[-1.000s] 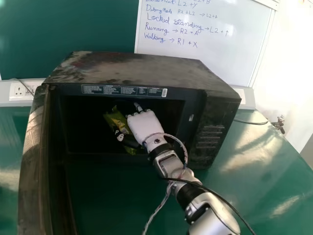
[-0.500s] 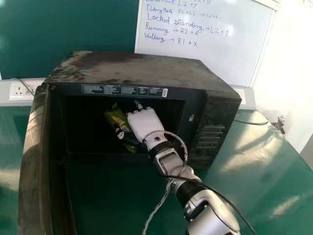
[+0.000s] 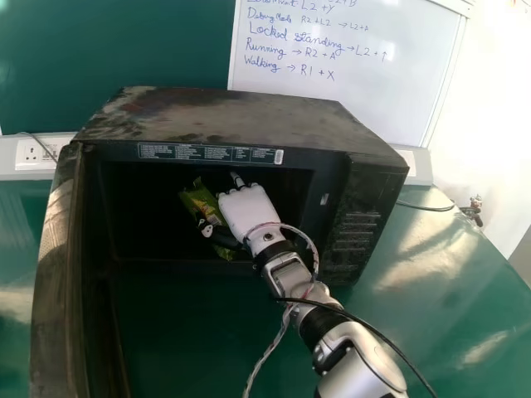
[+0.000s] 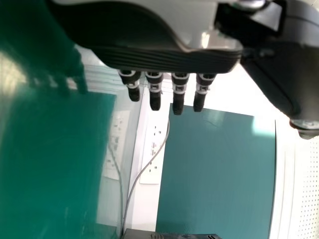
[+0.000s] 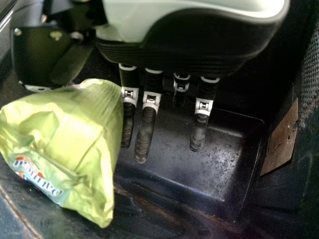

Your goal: Put biscuit inside oven

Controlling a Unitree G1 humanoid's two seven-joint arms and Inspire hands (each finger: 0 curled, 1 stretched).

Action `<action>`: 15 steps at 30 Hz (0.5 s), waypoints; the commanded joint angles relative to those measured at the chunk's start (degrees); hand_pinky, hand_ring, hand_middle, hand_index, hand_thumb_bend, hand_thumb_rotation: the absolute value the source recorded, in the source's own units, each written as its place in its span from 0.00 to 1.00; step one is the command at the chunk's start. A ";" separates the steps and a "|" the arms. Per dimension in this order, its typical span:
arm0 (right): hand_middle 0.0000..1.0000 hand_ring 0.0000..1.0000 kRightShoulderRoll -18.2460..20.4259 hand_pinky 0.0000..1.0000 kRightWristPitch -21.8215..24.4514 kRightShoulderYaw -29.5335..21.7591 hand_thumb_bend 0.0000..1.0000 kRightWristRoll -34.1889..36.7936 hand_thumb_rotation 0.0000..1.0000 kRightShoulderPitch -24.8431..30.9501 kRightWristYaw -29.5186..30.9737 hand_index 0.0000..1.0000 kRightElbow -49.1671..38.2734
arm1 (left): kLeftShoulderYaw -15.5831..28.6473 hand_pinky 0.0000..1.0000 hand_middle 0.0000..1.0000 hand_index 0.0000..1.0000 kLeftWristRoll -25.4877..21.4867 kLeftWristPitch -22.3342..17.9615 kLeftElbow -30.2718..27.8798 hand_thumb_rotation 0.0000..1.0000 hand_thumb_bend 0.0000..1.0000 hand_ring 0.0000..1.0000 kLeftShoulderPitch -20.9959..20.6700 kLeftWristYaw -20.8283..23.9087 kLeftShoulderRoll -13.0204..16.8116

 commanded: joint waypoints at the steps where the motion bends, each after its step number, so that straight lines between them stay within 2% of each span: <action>1: 0.46 0.53 0.26 0.55 -0.13 0.01 0.53 0.88 0.00 -1.21 -1.07 0.54 0.12 | -0.67 0.00 0.75 0.91 0.07 0.95 1.30 0.77 0.21 0.67 0.60 -0.22 -1.26; 4: 0.47 0.57 0.42 0.55 0.59 -0.24 0.53 1.32 0.00 -1.11 -0.90 0.52 -0.03 | -0.63 0.00 0.74 0.91 0.40 0.56 1.63 0.77 0.20 0.65 0.49 0.29 -1.29; 5: 0.55 0.59 0.49 0.56 1.05 -0.17 0.53 1.34 0.07 -1.09 -0.64 0.51 -0.09 | -0.58 0.00 0.73 0.91 0.25 0.64 1.72 0.77 0.20 0.65 0.42 0.15 -1.28; 7: 0.64 0.64 0.52 0.59 1.68 0.12 0.77 1.21 0.38 -1.09 -0.16 0.69 -0.22 | -0.51 0.00 0.74 0.91 -0.34 0.99 1.66 0.79 0.17 0.65 0.44 -0.75 -1.19; 10: 0.72 0.68 0.54 0.62 2.50 0.66 0.86 0.87 0.63 -1.06 0.35 0.76 -0.46 | -0.52 0.00 0.74 0.92 -0.45 1.04 1.23 0.79 0.17 0.65 0.55 -0.80 -1.34; 13: 0.76 0.72 0.46 0.65 2.95 1.14 0.87 0.62 0.70 -0.93 0.22 0.78 -0.56 | -0.66 0.00 0.74 0.91 -0.06 0.84 1.28 0.79 0.19 0.65 0.55 -0.52 -1.23; 15: 0.79 0.74 0.44 0.66 3.24 1.34 0.88 0.58 0.71 -0.85 0.09 0.79 -0.56 | -0.68 0.00 0.74 0.91 0.18 0.74 1.54 0.79 0.19 0.65 0.49 -0.29 -1.10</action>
